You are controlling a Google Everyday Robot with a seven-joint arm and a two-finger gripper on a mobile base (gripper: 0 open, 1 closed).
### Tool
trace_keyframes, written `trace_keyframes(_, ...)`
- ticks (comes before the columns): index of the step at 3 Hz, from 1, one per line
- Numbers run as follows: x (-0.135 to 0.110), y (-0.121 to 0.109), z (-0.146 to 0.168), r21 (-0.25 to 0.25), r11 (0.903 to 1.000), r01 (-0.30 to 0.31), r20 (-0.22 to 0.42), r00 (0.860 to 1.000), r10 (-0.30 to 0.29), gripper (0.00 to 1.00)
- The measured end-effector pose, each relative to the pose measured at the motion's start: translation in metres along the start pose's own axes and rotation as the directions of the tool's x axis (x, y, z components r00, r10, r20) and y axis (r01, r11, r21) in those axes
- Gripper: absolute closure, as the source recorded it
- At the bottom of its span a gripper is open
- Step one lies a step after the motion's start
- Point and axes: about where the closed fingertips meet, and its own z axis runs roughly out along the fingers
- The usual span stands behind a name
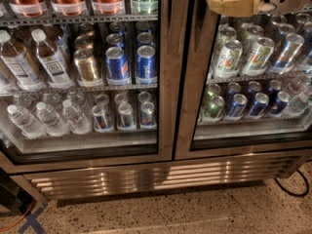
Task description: Open right fridge door
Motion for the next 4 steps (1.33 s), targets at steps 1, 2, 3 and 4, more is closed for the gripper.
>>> trace_keyframes(1,-0.0011,-0.0029,-0.0004,0.003,1.0000,-0.002,0.000,1.000,0.002,1.00)
trace_keyframes(2,-0.0011,-0.0029,-0.0004,0.003,1.0000,-0.002,0.000,1.000,0.002,1.00)
trace_keyframes(3,-0.0015,-0.0035,-0.0007,0.004,1.0000,-0.002,-0.002,1.000,0.002,1.00)
trace_keyframes(4,-0.0057,-0.0063,-0.0020,0.018,0.9998,-0.005,0.000,1.000,0.005,1.00)
